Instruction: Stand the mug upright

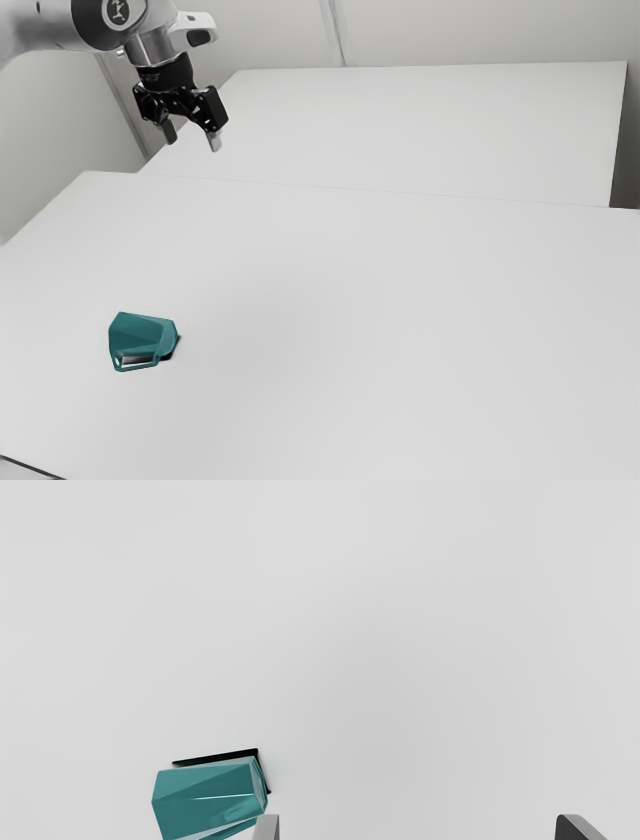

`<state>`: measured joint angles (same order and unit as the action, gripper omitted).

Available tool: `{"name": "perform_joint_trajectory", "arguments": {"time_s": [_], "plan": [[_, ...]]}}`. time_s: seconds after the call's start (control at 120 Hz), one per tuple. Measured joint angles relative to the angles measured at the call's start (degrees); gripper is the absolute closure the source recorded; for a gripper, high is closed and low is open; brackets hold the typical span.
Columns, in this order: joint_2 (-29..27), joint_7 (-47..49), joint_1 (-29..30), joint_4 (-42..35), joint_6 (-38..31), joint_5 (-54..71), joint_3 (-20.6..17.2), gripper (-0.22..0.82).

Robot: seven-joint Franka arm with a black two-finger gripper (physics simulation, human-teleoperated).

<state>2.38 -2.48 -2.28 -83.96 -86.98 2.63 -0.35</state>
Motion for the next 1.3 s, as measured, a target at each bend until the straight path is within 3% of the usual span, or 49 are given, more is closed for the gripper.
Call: {"name": "perform_joint_trajectory", "arguments": {"time_s": [0.458,0.692,1.008,1.3], "plan": [[-5.56,0.9,1.89,-2.49,3.65,-0.68,0.38,0.0],[-10.22,0.97,12.54,-8.36,3.42,-3.92,0.26,0.0],[-17.73,-4.65,22.67,-24.45,-6.62,-13.5,0.1,0.0],[-21.55,-12.73,30.98,-32.91,-12.57,-20.41,0.02,0.0]]}}
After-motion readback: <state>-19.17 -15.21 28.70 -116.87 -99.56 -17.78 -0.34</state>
